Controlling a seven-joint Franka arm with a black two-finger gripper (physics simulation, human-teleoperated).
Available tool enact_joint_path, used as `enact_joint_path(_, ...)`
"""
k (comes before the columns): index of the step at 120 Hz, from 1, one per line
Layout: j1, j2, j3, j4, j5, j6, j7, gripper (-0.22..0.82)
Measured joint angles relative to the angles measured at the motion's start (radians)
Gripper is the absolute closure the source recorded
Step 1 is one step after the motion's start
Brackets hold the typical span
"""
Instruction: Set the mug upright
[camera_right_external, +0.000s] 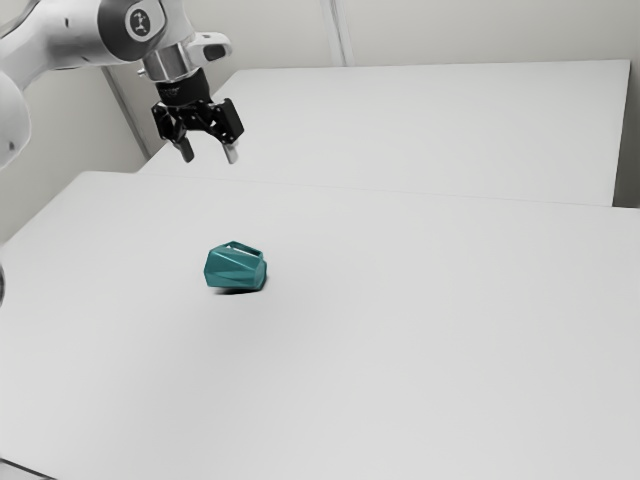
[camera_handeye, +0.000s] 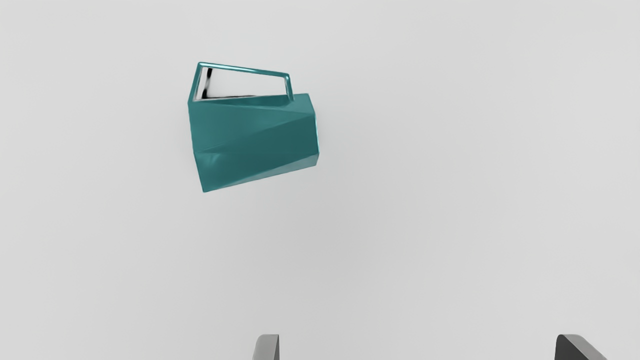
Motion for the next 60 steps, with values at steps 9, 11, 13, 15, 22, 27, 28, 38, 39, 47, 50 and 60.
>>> enact_joint_path(9,0.0,-0.002,0.0,-0.002,-0.003,-0.002,0.003,0.0)
enact_joint_path(11,0.0,-0.006,0.0,-0.005,-0.003,-0.002,0.004,0.0)
enact_joint_path(13,0.0,-0.008,0.0,-0.008,-0.004,-0.002,0.005,0.0)
enact_joint_path(15,0.0,-0.01,0.0,-0.011,-0.004,-0.002,0.005,0.0)
enact_joint_path(22,-0.005,-0.014,0.011,-0.043,-0.011,-0.001,0.007,0.0)
enact_joint_path(27,-0.005,-0.014,0.034,-0.069,-0.032,0.001,0.008,0.0)
enact_joint_path(28,-0.004,-0.014,0.039,-0.073,-0.036,0.001,0.009,0.0)
enact_joint_path(38,0.003,-0.014,0.077,-0.105,-0.077,0.006,0.012,0.0)
enact_joint_path(39,0.004,-0.013,0.081,-0.107,-0.081,0.006,0.013,0.0)
enact_joint_path(47,0.004,-0.01,0.111,-0.125,-0.118,0.01,0.017,0.0)
enact_joint_path(50,0.004,-0.009,0.124,-0.132,-0.134,0.012,0.019,0.0)
enact_joint_path(60,0.026,0.001,0.164,-0.169,-0.209,0.021,0.036,0.0)
